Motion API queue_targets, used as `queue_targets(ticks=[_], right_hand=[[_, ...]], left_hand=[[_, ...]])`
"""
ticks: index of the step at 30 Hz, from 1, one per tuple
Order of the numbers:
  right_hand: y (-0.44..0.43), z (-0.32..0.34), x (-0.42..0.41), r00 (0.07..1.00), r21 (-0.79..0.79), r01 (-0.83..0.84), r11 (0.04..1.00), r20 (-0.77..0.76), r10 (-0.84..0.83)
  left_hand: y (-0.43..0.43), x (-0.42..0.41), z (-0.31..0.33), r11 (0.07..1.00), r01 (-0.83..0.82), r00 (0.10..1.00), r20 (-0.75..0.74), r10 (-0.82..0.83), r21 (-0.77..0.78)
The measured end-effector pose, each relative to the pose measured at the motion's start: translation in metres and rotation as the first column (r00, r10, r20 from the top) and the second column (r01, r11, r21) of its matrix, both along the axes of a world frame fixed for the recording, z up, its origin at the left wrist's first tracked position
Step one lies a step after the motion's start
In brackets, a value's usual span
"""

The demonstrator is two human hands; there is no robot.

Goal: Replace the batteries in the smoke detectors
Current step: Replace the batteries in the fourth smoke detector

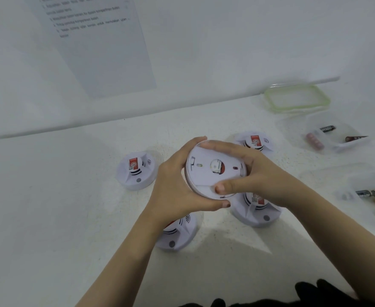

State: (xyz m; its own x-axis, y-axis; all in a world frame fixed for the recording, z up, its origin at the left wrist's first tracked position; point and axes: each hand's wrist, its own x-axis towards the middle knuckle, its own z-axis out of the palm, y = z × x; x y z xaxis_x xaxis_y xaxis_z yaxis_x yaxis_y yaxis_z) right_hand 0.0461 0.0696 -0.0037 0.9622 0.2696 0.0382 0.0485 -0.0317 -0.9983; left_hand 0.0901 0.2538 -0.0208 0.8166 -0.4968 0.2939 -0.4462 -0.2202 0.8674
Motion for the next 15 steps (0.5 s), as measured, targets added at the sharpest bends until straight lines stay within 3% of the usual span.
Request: queue_targets(ticks=[6, 9, 13, 15], right_hand=[[0.001, 0.011, 0.005, 0.996, -0.095, -0.084, 0.992, 0.026, 0.086], [-0.003, 0.016, 0.010, 0.992, -0.232, -0.095, 0.968, 0.062, 0.112], [-0.010, 0.022, 0.011, 0.970, -0.470, 0.084, 0.878, 0.241, 0.036], [-0.013, 0.026, 0.010, 0.940, -0.598, 0.175, 0.783, 0.338, 0.048]], left_hand=[[0.003, -0.002, 0.002, 1.000, 0.002, 1.000, 0.027, -0.001, -0.020], [0.002, -0.002, 0.004, 0.999, 0.009, 1.000, 0.030, -0.008, -0.049], [0.004, 0.001, 0.005, 0.998, 0.002, 0.999, 0.042, 0.001, -0.062], [0.006, 0.003, 0.006, 0.999, -0.004, 0.998, 0.063, 0.007, -0.047]])
